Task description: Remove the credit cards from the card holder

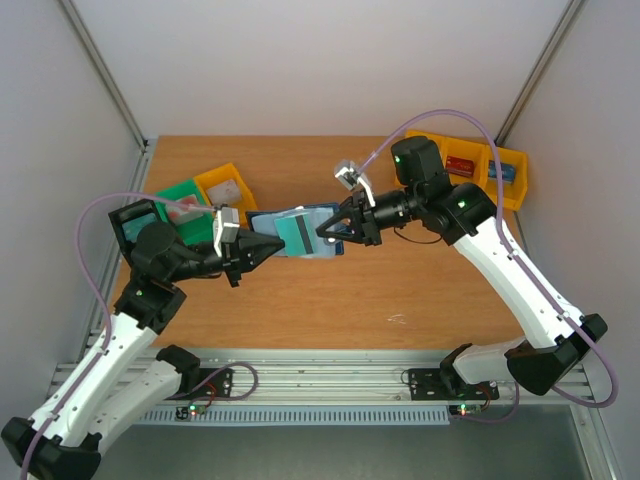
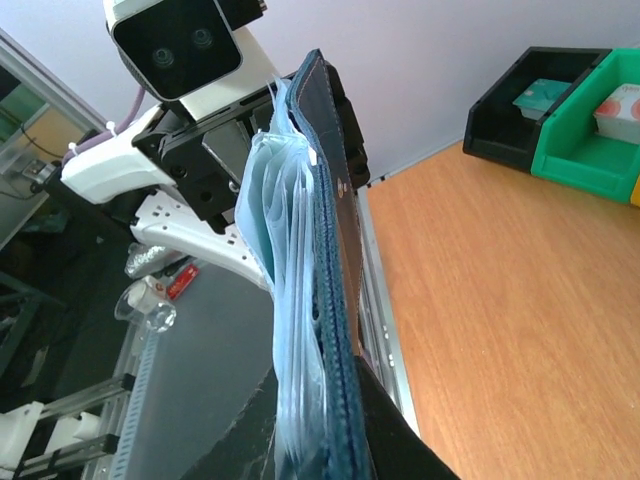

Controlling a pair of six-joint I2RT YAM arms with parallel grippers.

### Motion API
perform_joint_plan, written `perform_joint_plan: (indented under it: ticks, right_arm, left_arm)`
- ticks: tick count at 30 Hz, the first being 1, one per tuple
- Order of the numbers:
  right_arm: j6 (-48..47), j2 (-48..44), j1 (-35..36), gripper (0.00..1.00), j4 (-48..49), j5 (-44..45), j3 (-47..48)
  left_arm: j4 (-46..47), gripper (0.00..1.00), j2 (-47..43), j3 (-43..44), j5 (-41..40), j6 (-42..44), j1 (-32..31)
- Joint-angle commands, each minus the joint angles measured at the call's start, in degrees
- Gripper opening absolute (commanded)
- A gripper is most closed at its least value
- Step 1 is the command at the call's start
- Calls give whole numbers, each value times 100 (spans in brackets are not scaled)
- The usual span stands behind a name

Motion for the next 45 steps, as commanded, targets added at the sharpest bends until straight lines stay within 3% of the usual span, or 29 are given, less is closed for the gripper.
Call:
perform_joint_plan:
  ticks: [1, 8, 11, 13, 19, 24, 26, 31, 38, 42, 45]
  right_arm:
    - [-74, -192, -112, 1, -204, -182, 208]
    - [852, -293, -1556, 1, 48, -173, -319]
    - [1287, -151, -1865, 1, 16, 206, -634]
    - [1394, 56, -1905, 1, -243, 657, -695]
    - [1630, 444, -1902, 1, -402, 1026, -1005]
    - [1690, 502, -1904, 1, -239, 937, -1087]
    - [1668, 561, -1904, 1, -227, 884, -1036]
    - [1550, 640, -1907, 1, -206, 806, -910]
    - [1332, 971, -1903, 1, -272, 556, -632]
    - [1176, 1233, -1908, 1, -349, 430, -415]
    - [1029, 1458, -1908, 1, -382, 296, -198]
  left_arm:
    - [-74, 0, -122, 39, -91, 100, 55]
    - [-1195, 0, -459, 0, -1483, 1303, 213]
    - [-1316, 0, -603, -69, -2038, 1721, 266]
    - [-1530, 0, -723, -63, -2217, 2440, 267]
    - [-1353, 0, -1349, -330, -3339, 6477, 267]
    - [-1977, 0, -2041, -399, -2612, 8708, 267]
    - [-2227, 0, -2210, -557, -2697, 9641, 267]
    - [-573, 0, -2668, -1799, -3309, 11926, 267]
    - [-469, 0, -2357, -1873, -4207, 12539, 266]
    - [-789, 0, -1730, -1561, -5406, 12222, 267]
    - [-1449, 0, -708, -890, -6609, 11285, 279]
